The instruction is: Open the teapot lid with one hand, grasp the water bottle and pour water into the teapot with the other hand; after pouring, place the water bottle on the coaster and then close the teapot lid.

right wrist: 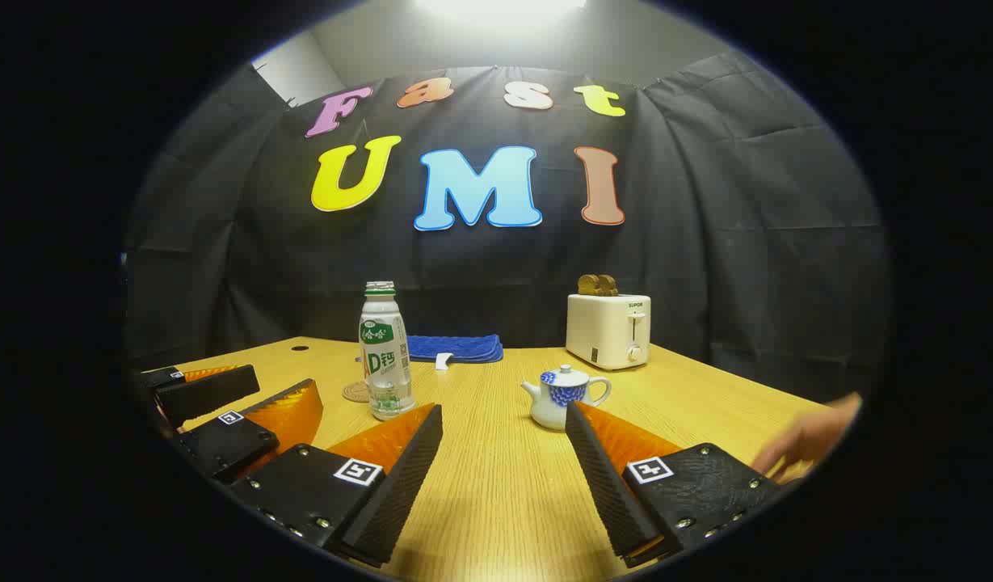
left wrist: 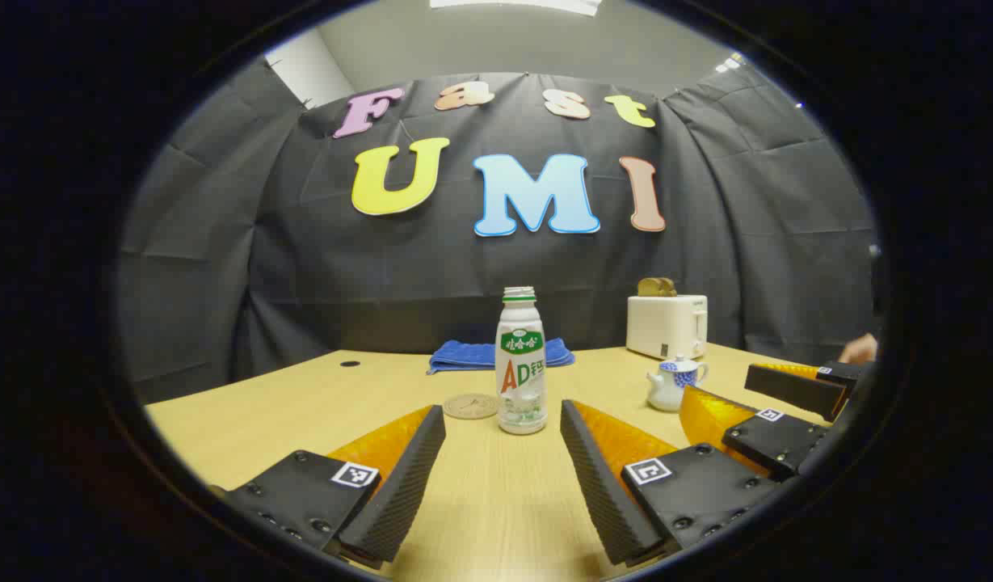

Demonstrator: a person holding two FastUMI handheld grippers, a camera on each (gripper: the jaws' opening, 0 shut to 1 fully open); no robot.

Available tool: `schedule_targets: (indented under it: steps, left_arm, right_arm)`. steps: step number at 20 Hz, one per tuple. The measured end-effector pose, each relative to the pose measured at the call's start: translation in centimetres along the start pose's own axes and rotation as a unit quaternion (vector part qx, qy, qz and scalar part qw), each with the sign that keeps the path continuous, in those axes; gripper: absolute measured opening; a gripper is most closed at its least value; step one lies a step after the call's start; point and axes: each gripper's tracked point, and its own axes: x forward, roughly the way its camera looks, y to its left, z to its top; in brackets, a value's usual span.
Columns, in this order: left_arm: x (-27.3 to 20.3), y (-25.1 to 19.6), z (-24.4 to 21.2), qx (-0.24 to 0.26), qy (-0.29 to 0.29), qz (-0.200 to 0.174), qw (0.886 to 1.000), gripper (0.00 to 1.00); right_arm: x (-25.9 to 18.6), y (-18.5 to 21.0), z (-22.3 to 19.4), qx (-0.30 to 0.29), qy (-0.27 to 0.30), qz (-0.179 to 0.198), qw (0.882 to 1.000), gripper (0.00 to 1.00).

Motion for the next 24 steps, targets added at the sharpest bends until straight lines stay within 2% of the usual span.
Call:
schedule_targets:
  steps: [9, 10, 12, 13, 14, 15, 18, 21, 24]
  left_arm:
    - [0.0, 0.1, -0.1, 0.000, 0.000, 0.001, 1.000, 1.00]
    - [0.1, 0.4, 0.0, 0.000, 0.000, 0.014, 1.000, 1.00]
    - [0.1, -0.5, 0.1, -0.001, -0.001, -0.019, 1.000, 0.95]
    - [0.1, -0.3, -0.1, -0.001, -0.001, -0.022, 1.000, 0.99]
    - [0.1, -0.3, 0.0, 0.000, -0.002, -0.020, 1.000, 0.99]
    - [0.1, -0.2, 0.1, 0.001, -0.002, -0.014, 1.000, 0.90]
    - [0.2, -0.7, 0.0, 0.000, -0.002, -0.031, 1.000, 0.99]
    - [0.9, -1.3, -0.3, -0.002, -0.001, -0.046, 0.999, 0.99]
    - [3.5, -1.6, 1.3, -0.020, -0.001, -0.058, 0.998, 0.99]
  right_arm:
    - [0.0, 0.0, -0.1, 0.000, 0.000, 0.000, 1.000, 0.95]
    - [0.1, -0.4, -0.1, 0.000, -0.001, -0.014, 1.000, 0.95]
    - [-0.1, 0.1, -0.1, 0.002, -0.001, -0.007, 1.000, 0.95]
    - [-0.1, 0.1, 0.1, 0.002, -0.002, -0.003, 1.000, 0.95]
    - [0.0, -0.1, 0.1, 0.002, -0.002, -0.004, 1.000, 0.94]
    - [0.0, -0.2, -0.1, 0.001, 0.002, -0.009, 1.000, 0.94]
    - [-0.2, 0.0, 0.2, 0.003, 0.000, 0.000, 1.000, 0.95]
    - [0.2, 0.2, -0.1, 0.004, 0.000, 0.016, 1.000, 0.94]
    - [1.3, -1.2, 0.9, -0.001, 0.000, 0.009, 1.000, 0.94]
